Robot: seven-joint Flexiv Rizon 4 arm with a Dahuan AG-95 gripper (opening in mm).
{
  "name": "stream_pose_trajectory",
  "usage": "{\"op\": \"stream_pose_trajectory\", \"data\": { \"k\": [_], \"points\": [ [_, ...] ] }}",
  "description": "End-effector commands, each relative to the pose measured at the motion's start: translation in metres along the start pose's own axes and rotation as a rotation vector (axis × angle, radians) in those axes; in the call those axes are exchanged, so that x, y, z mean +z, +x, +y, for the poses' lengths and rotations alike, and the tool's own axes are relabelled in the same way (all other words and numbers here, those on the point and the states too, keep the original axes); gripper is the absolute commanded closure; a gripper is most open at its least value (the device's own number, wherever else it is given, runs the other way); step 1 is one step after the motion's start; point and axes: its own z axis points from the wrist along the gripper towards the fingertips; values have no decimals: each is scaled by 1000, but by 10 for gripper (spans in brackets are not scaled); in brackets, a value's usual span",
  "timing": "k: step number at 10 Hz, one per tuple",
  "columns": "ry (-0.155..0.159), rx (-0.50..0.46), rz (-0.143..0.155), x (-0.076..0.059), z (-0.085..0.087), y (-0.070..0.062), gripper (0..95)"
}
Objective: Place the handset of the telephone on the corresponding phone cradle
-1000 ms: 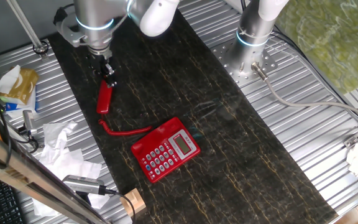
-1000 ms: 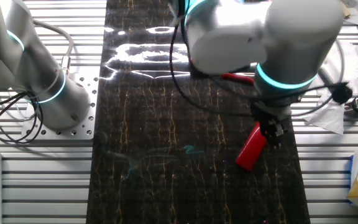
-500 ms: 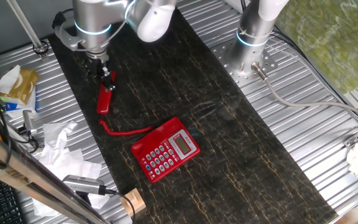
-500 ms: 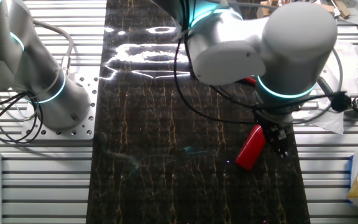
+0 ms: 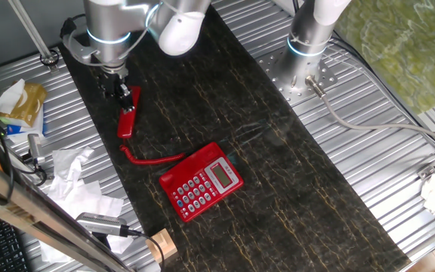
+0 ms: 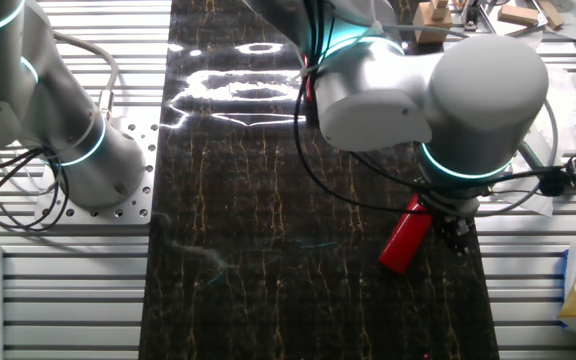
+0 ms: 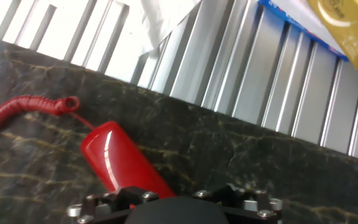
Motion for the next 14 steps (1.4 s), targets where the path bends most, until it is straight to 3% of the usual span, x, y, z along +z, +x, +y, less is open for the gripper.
{"op": "stream_pose_trajectory", "data": {
  "k": [1,2,3,7,8,10,11,13,14],
  "points": [
    [-19,5,-7,2,2,-2,190],
    [-30,12,-8,3,3,-3,190],
    [-47,15,-4,5,5,-4,0],
    [-67,29,15,9,18,-3,0],
    [-68,25,25,9,21,-3,190],
    [-68,8,31,9,25,-3,190],
    [-43,-43,42,10,27,-3,190],
    [-27,-100,48,11,29,-3,190],
    [-22,-145,50,12,32,-3,0]
  ]
}}
